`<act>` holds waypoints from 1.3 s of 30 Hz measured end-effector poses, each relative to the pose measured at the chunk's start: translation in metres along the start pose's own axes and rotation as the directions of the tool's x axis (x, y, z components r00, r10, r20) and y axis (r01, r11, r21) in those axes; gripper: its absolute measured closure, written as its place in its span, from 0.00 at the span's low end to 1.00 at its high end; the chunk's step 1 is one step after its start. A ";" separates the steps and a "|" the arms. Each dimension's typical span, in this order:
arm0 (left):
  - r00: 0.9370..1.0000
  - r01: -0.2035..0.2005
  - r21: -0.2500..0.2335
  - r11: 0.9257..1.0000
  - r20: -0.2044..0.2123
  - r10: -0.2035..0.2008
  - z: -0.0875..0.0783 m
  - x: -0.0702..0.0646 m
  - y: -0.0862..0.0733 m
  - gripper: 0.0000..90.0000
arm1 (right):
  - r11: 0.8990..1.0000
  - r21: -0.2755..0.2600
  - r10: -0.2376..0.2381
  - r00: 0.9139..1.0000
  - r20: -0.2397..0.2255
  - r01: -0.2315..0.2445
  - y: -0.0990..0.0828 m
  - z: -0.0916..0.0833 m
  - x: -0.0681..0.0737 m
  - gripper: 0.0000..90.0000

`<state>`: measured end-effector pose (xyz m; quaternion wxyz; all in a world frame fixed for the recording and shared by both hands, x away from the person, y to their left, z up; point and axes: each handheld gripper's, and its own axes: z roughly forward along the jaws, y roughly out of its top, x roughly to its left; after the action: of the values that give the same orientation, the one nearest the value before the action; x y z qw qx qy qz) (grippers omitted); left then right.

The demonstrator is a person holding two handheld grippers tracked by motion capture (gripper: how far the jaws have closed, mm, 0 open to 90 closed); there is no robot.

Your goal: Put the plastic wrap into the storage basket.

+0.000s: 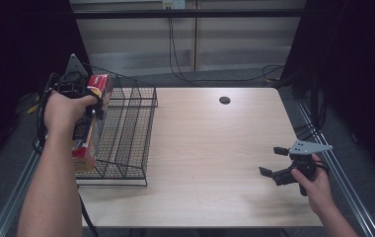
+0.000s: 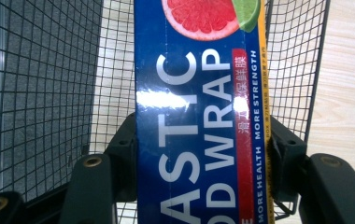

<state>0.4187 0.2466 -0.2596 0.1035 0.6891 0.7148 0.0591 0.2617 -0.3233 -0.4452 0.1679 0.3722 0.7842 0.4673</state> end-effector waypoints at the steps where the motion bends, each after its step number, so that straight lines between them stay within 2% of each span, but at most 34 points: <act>1: 1.000 0.004 0.000 1.000 0.001 -0.004 0.001 0.001 0.000 0.47 | 1.000 0.001 0.000 1.000 0.001 0.000 0.000 0.000 0.000 0.01; 4: 1.000 -0.004 0.007 1.000 -0.003 0.004 0.004 0.003 0.001 0.47 | 1.000 0.001 0.000 1.000 0.003 0.000 0.000 0.000 0.000 0.01; 12: 1.000 0.005 0.004 1.000 -0.012 -0.005 0.011 0.009 0.001 0.47 | 1.000 0.001 -0.001 1.000 -0.001 0.001 0.000 0.000 -0.001 0.01; 18: 0.999 0.030 0.011 0.999 -0.013 -0.030 0.014 0.015 0.000 0.47 | 1.000 0.005 -0.002 1.000 -0.005 0.002 0.000 0.001 0.000 0.01; 20: 1.000 0.010 0.013 1.000 -0.016 -0.010 0.016 0.019 0.000 0.47 | 1.000 0.005 0.000 1.000 -0.005 0.000 0.000 0.001 0.000 0.01; 21: 0.999 0.030 0.011 0.999 -0.011 -0.030 0.016 0.018 0.000 0.47 | 1.000 0.006 -0.001 1.000 -0.005 0.001 0.000 0.001 0.000 0.01; 22: 0.999 0.032 0.011 0.999 -0.010 -0.032 0.017 0.018 0.000 0.47 | 1.000 0.006 -0.001 1.000 -0.004 0.001 0.000 0.002 0.000 0.01; 27: 1.000 0.018 0.018 1.000 -0.024 -0.017 0.020 0.022 0.000 0.47 | 1.000 0.007 -0.002 1.000 -0.004 0.002 -0.001 0.003 0.001 0.01; 28: 0.999 0.034 0.010 0.999 -0.021 -0.034 0.021 0.021 -0.001 0.47 | 1.000 0.008 -0.002 1.000 -0.004 0.002 -0.001 0.003 0.001 0.01; 32: 1.000 0.021 0.021 1.000 -0.023 -0.021 0.022 0.024 0.000 0.47 | 1.000 0.011 -0.004 1.000 -0.006 0.004 -0.001 0.003 0.000 0.01; 33: 0.999 0.041 0.016 0.999 -0.016 -0.041 0.023 0.023 0.000 0.47 | 1.000 0.012 -0.004 1.000 -0.009 0.004 -0.001 0.003 0.001 0.01; 36: 0.999 0.032 0.018 0.999 -0.022 -0.032 0.024 0.024 0.001 0.47 | 1.000 0.012 -0.005 1.000 -0.010 0.005 -0.001 0.004 0.001 0.01; 39: 0.999 0.043 0.021 0.999 -0.027 -0.042 0.025 0.023 0.002 0.47 | 1.000 0.012 -0.002 1.000 -0.009 0.002 -0.001 0.004 0.000 0.01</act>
<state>0.4256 0.2678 -0.2855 0.0878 0.6740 0.7312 0.0581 0.2632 -0.3210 -0.4476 0.1627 0.3704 0.7882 0.4638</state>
